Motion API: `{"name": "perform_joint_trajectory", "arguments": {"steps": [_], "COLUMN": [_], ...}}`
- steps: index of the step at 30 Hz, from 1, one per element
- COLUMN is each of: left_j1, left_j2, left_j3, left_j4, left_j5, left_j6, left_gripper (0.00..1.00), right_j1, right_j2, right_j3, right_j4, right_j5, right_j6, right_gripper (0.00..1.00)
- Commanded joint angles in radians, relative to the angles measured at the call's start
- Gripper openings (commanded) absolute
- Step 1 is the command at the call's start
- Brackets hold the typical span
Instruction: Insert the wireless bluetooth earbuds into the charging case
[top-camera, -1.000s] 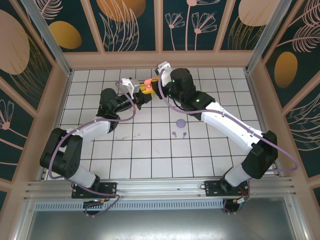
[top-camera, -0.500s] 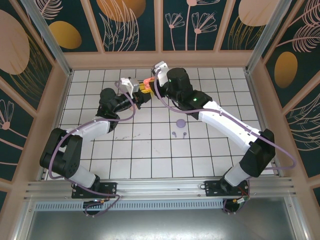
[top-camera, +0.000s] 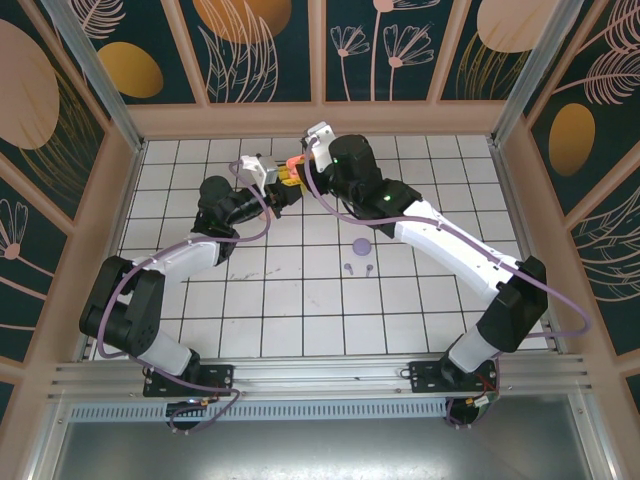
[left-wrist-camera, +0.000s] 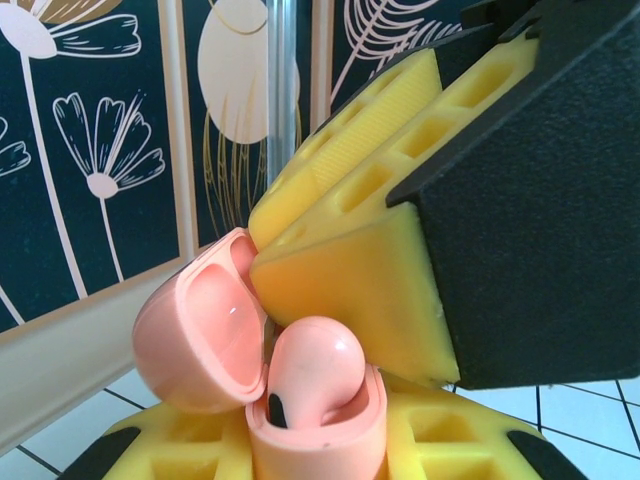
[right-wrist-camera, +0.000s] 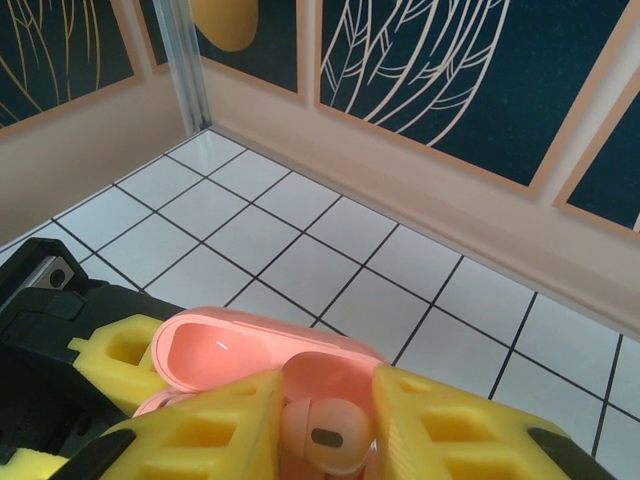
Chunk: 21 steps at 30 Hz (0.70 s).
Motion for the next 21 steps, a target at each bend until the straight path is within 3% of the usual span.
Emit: {"name": "perform_joint_trajectory", "arguments": {"steps": [1,21], "left_j1": [-0.011,-0.011], "left_j2": [-0.038,-0.026], "left_j3": [0.025,0.027], "left_j4": [0.090,0.063], "left_j5": [0.024,-0.006], "left_j6": [0.005,0.030], "left_gripper": [0.00,0.00], "right_j1": [0.016,0.016], "right_j2": [0.026,-0.026], "right_j3": [0.022,0.002], "right_j4": [-0.066,-0.095], "right_j5": [0.009,-0.026], "right_j6": [0.005,0.034], "right_gripper": [0.31,0.41]}}
